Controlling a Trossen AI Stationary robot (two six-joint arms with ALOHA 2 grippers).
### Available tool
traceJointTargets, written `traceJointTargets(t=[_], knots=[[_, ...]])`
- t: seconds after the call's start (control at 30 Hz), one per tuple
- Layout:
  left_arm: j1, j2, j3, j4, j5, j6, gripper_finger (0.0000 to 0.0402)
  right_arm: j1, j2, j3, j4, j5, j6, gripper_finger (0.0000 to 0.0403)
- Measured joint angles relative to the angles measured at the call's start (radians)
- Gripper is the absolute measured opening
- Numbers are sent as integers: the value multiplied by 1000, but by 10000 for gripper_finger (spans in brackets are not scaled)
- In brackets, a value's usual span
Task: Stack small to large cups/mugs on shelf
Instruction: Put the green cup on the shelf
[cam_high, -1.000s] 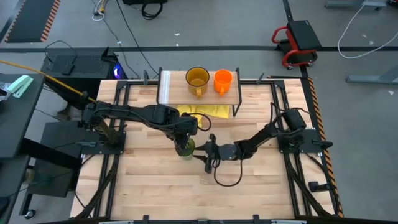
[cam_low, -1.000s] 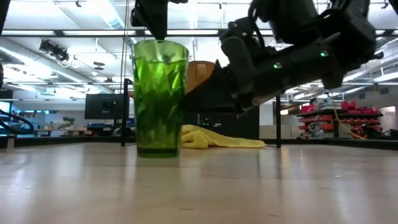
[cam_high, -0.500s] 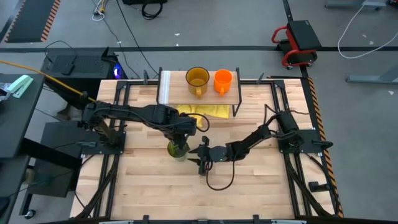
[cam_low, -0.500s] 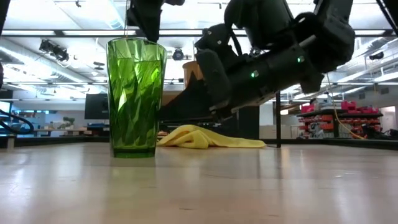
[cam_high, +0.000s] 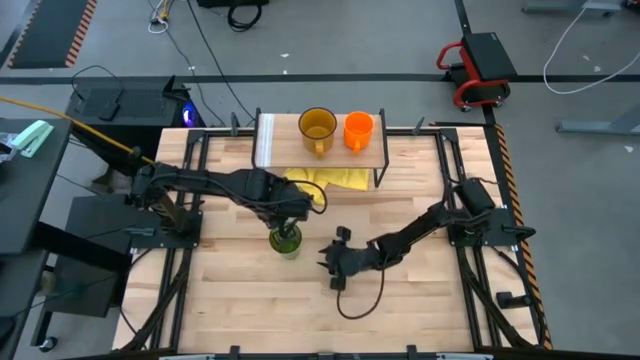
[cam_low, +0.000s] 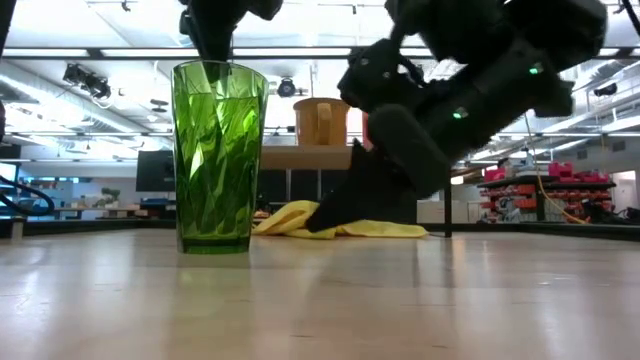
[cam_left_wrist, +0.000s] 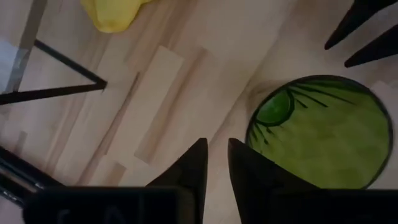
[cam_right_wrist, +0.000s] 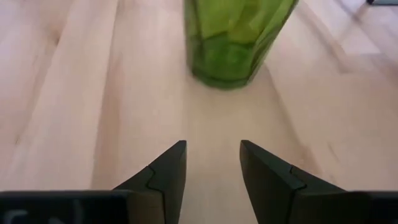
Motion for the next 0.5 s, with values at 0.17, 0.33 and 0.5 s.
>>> traceJointTargets(t=[0.17,0.33,0.5], knots=[[-19,0,0,21,1,0,58,49,0,0,-30,21,14,154],[-25,-1,-26,42,15,-24,45,74,0,0,-32,32,18,153],[-30,-1,-93,50,60,-19,49,76,0,0,-32,33,22,153]])
